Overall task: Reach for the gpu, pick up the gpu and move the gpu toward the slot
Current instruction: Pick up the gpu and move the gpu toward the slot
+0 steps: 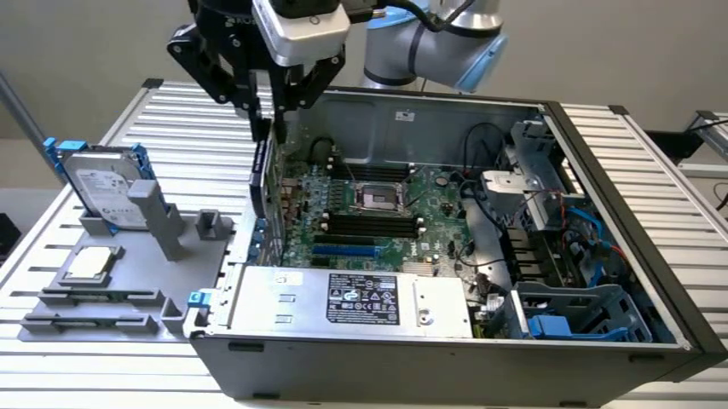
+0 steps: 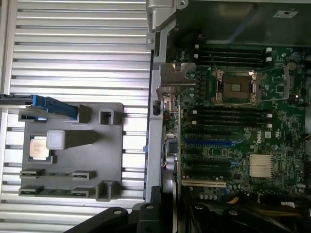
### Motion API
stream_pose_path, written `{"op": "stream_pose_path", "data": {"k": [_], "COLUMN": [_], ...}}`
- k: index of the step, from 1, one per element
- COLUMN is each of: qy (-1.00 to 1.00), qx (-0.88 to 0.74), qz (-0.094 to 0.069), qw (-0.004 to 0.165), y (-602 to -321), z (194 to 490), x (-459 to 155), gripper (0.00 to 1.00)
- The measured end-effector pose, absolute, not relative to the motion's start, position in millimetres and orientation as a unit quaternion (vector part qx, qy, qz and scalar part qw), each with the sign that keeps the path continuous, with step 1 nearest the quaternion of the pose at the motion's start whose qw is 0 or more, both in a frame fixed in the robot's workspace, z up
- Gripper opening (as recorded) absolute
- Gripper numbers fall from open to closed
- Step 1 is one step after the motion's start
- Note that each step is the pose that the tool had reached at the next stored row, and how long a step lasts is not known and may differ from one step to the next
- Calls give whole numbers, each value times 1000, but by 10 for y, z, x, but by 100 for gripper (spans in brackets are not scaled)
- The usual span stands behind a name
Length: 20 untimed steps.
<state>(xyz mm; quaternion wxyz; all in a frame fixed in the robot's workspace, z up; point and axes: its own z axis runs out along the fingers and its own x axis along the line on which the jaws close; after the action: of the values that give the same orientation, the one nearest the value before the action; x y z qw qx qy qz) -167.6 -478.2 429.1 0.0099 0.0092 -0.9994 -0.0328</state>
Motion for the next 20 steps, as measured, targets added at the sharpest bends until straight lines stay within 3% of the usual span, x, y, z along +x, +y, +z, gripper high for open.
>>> {"op": "stream_pose_path", "data": {"k": [20], "qy": [-999], "qx": [9], "qz": [-33], "qw": [10], "y": [-4598], "z": [4101], "x": [-766], "gripper": [27]}}
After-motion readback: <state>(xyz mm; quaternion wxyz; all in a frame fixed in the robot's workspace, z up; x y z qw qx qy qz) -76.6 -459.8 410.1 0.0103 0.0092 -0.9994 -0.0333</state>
